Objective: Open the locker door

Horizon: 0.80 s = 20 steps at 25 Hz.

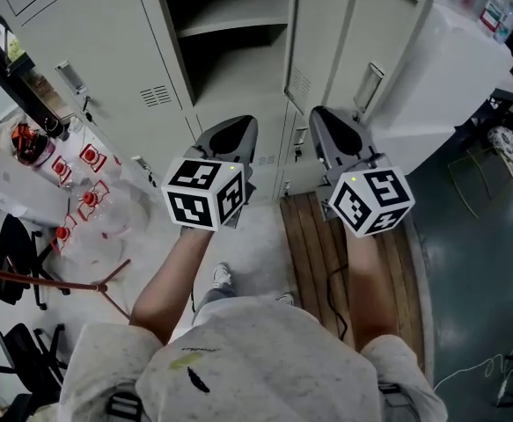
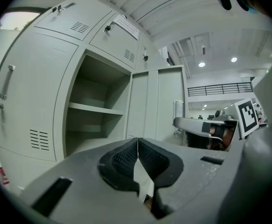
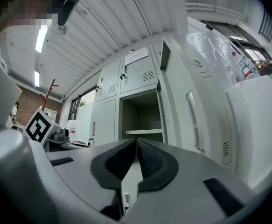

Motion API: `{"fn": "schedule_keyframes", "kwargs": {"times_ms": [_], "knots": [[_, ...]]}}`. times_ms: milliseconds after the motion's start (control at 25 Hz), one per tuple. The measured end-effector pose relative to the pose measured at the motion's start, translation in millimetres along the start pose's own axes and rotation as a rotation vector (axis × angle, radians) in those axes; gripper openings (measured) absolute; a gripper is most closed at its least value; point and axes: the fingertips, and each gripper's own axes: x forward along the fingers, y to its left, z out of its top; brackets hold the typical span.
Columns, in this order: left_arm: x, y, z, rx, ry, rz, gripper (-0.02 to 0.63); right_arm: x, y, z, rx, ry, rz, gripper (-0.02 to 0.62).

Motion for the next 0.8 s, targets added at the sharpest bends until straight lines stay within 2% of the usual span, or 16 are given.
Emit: {"fn": "schedule_keyframes", "kwargs": {"times_ms": [400, 800], "knots": [[-30.0, 52.2, 2.1, -0.008, -0.011, 0.113, 0.009, 45.1, 45.4, -16.6, 0.001, 0.039, 0.094, 0.005], [-42.7, 76.7, -0.1, 0.001, -0.005, 0.146, 0.008, 63.3, 67.9, -27.7, -0.018, 0.059, 0.116, 0.003]]}}
